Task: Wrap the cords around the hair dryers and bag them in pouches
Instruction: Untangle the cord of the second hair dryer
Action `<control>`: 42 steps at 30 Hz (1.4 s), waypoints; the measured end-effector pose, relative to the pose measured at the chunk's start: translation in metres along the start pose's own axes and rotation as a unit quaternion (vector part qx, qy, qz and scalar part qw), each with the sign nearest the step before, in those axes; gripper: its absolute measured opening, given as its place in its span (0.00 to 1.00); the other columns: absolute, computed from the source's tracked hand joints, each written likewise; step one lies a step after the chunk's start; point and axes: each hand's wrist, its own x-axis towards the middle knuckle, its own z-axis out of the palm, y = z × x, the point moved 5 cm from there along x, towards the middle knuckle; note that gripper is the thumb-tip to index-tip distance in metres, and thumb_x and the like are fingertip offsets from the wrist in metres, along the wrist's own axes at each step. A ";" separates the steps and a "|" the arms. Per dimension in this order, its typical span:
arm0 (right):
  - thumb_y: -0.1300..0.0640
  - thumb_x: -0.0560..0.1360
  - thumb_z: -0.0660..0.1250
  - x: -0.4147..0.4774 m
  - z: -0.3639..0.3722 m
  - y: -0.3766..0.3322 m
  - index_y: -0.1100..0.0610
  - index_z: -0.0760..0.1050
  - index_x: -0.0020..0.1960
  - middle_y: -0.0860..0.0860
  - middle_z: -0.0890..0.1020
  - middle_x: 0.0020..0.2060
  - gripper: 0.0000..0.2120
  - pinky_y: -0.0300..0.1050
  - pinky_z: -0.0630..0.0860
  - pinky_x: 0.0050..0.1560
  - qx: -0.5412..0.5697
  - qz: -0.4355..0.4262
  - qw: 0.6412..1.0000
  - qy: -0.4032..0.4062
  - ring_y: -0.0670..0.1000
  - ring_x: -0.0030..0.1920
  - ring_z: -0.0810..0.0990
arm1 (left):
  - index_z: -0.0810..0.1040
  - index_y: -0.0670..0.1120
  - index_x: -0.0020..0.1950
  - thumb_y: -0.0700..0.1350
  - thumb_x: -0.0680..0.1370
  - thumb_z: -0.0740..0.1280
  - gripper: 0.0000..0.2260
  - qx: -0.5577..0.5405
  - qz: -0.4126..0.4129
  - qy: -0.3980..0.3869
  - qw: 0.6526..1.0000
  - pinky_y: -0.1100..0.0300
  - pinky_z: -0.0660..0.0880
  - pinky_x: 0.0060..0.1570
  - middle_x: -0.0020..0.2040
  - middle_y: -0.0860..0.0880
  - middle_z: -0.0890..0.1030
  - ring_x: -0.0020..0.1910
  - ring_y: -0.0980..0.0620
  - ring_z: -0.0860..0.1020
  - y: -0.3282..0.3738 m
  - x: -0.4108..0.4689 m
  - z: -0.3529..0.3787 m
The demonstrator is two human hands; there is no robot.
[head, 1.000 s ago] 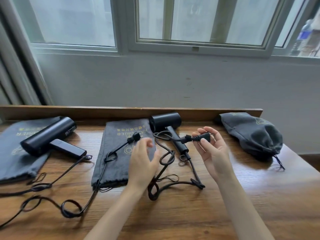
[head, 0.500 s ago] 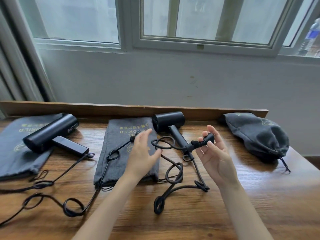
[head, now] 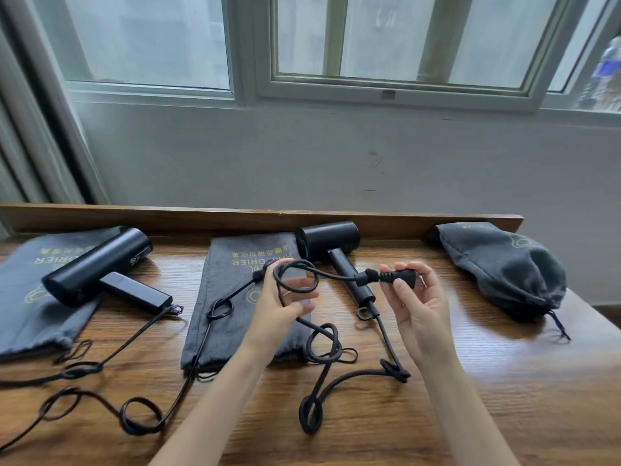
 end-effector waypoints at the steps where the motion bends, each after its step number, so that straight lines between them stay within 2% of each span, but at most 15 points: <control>1: 0.56 0.55 0.76 0.001 0.001 0.002 0.55 0.76 0.47 0.52 0.81 0.46 0.22 0.39 0.79 0.47 0.004 -0.005 1.000 0.005 0.53 0.54 0.82 | 0.66 0.51 0.61 0.23 0.72 0.63 0.28 0.010 0.009 -0.009 1.000 0.62 0.79 0.47 0.52 0.43 0.80 0.48 0.52 0.82 0.001 -0.002 0.003; 5: 0.55 0.55 0.77 -0.003 0.009 0.010 0.56 0.75 0.48 0.51 0.83 0.45 0.23 0.40 0.79 0.48 -0.018 0.000 1.000 -0.011 0.54 0.55 0.81 | 0.64 0.56 0.62 0.23 0.72 0.62 0.31 -0.013 0.016 -0.031 0.999 0.53 0.78 0.53 0.55 0.44 0.79 0.54 0.50 0.80 -0.001 -0.007 0.010; 8: 0.58 0.58 0.74 -0.005 0.008 0.013 0.56 0.74 0.47 0.52 0.82 0.44 0.18 0.38 0.79 0.46 -0.052 0.006 0.999 -0.009 0.52 0.52 0.82 | 0.70 0.50 0.61 0.31 0.71 0.60 0.22 -0.171 -0.017 -0.031 0.985 0.51 0.76 0.55 0.54 0.44 0.79 0.57 0.46 0.78 -0.001 -0.005 0.009; 10: 0.54 0.55 0.78 -0.006 0.009 0.014 0.56 0.76 0.47 0.51 0.83 0.43 0.22 0.38 0.79 0.46 -0.043 0.010 0.999 -0.026 0.51 0.51 0.83 | 0.75 0.42 0.56 0.37 0.75 0.57 0.13 -0.269 -0.050 0.011 0.962 0.54 0.77 0.50 0.50 0.43 0.79 0.52 0.46 0.78 -0.003 0.002 0.004; 12: 0.51 0.53 0.80 -0.007 0.011 0.014 0.56 0.76 0.47 0.50 0.83 0.44 0.25 0.39 0.79 0.46 -0.033 0.012 0.998 -0.043 0.52 0.51 0.83 | 0.77 0.36 0.48 0.41 0.81 0.53 0.15 -0.248 -0.092 0.092 0.960 0.59 0.80 0.43 0.44 0.42 0.81 0.44 0.48 0.80 -0.009 0.007 -0.004; 15: 0.55 0.60 0.74 -0.008 0.016 0.011 0.57 0.74 0.49 0.50 0.83 0.44 0.20 0.38 0.79 0.46 -0.063 -0.006 0.997 -0.042 0.52 0.52 0.83 | 0.78 0.34 0.41 0.34 0.79 0.56 0.13 -0.220 -0.119 0.116 0.961 0.64 0.80 0.38 0.36 0.41 0.82 0.36 0.50 0.82 -0.012 0.008 -0.006; 19: 0.70 0.73 0.64 -0.011 0.026 0.006 0.58 0.73 0.50 0.50 0.83 0.46 0.11 0.39 0.79 0.48 -0.166 -0.066 0.982 -0.066 0.51 0.52 0.83 | 0.78 0.33 0.44 0.24 0.75 0.54 0.13 -0.191 -0.156 0.047 0.968 0.67 0.79 0.39 0.39 0.39 0.82 0.37 0.50 0.83 -0.017 0.000 0.004; 22: 0.71 0.73 0.64 -0.011 0.035 0.001 0.56 0.72 0.52 0.52 0.82 0.47 0.12 0.41 0.80 0.46 -0.251 -0.108 0.957 -0.099 0.50 0.51 0.83 | 0.77 0.34 0.49 0.33 0.77 0.57 0.09 -0.247 -0.152 0.039 0.956 0.60 0.80 0.46 0.45 0.38 0.81 0.42 0.47 0.83 -0.017 -0.004 0.011; 25: 0.70 0.74 0.65 -0.010 0.041 0.003 0.52 0.73 0.52 0.51 0.82 0.47 0.14 0.38 0.78 0.45 -0.334 -0.134 0.923 -0.135 0.48 0.51 0.82 | 0.76 0.36 0.53 0.43 0.79 0.56 0.14 -0.378 -0.150 0.075 0.911 0.52 0.78 0.47 0.46 0.38 0.82 0.44 0.46 0.83 -0.017 -0.003 0.011; 28: 0.70 0.74 0.64 -0.015 0.045 0.012 0.50 0.73 0.53 0.50 0.81 0.47 0.16 0.32 0.75 0.42 -0.365 -0.145 0.909 -0.142 0.45 0.47 0.81 | 0.75 0.38 0.58 0.42 0.79 0.54 0.15 -0.398 -0.169 0.064 0.899 0.47 0.77 0.51 0.52 0.39 0.81 0.51 0.43 0.80 -0.018 -0.006 0.017; 32: 0.72 0.74 0.63 -0.026 0.056 0.027 0.55 0.75 0.52 0.47 0.80 0.49 0.14 0.39 0.75 0.55 -0.426 -0.179 0.870 -0.174 0.45 0.54 0.79 | 0.79 0.39 0.53 0.52 0.80 0.54 0.20 -0.405 -0.187 0.027 0.895 0.45 0.76 0.53 0.52 0.37 0.81 0.50 0.41 0.80 -0.016 -0.014 0.034; 35: 0.68 0.75 0.61 -0.028 0.056 0.034 0.54 0.73 0.54 0.43 0.79 0.50 0.12 0.38 0.74 0.56 -0.426 -0.149 0.877 -0.162 0.44 0.55 0.77 | 0.77 0.39 0.58 0.61 0.79 0.52 0.28 -0.369 -0.184 0.040 0.910 0.44 0.72 0.59 0.51 0.37 0.81 0.52 0.40 0.79 -0.016 -0.010 0.035; 37: 0.60 0.78 0.58 -0.029 0.056 0.036 0.52 0.71 0.56 0.41 0.78 0.52 0.09 0.37 0.72 0.58 -0.424 -0.111 0.878 -0.193 0.42 0.57 0.76 | 0.75 0.38 0.61 0.64 0.78 0.51 0.31 -0.336 -0.185 0.052 0.922 0.46 0.74 0.56 0.49 0.39 0.82 0.52 0.41 0.79 -0.019 -0.007 0.032; 39: 0.54 0.80 0.54 -0.032 0.059 0.037 0.54 0.71 0.60 0.43 0.75 0.60 0.13 0.41 0.67 0.65 -0.414 -0.092 0.872 -0.244 0.46 0.65 0.71 | 0.74 0.38 0.63 0.64 0.78 0.50 0.32 -0.317 -0.186 0.054 0.928 0.50 0.77 0.48 0.49 0.39 0.82 0.52 0.42 0.79 -0.019 -0.007 0.029; 42: 0.57 0.81 0.52 -0.035 0.061 0.037 0.54 0.66 0.71 0.45 0.63 0.73 0.18 0.39 0.56 0.73 -0.422 -0.051 0.852 -0.305 0.43 0.74 0.56 | 0.75 0.38 0.62 0.66 0.76 0.51 0.34 -0.331 -0.194 0.045 0.922 0.51 0.76 0.50 0.51 0.39 0.81 0.51 0.43 0.79 -0.018 -0.008 0.028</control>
